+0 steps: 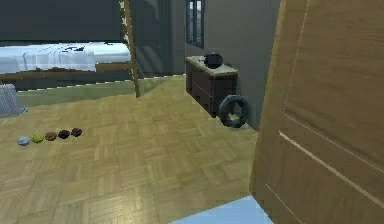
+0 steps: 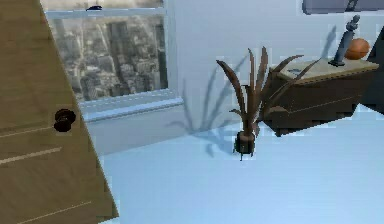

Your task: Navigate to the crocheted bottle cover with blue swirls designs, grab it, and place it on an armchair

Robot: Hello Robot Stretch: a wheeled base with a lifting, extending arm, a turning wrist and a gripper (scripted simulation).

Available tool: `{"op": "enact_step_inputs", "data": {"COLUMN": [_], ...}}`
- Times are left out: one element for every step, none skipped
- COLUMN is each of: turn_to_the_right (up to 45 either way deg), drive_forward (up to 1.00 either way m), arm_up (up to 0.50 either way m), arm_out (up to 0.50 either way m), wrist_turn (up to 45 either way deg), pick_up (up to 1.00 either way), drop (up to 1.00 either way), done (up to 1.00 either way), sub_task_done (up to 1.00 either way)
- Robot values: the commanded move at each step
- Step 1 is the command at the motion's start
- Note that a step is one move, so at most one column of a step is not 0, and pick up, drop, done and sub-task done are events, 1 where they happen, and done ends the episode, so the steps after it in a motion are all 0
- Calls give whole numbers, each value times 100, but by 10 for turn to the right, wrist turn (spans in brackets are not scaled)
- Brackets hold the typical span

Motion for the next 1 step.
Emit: {"op": "enact_step_inputs", "data": {"turn_to_the_right": [-180], "drive_forward": [0], "arm_up": [0], "arm_out": [0], "wrist_turn": [0], "pick_up": [0], "drop": [0], "done": [0], "sub_task_done": [0]}}
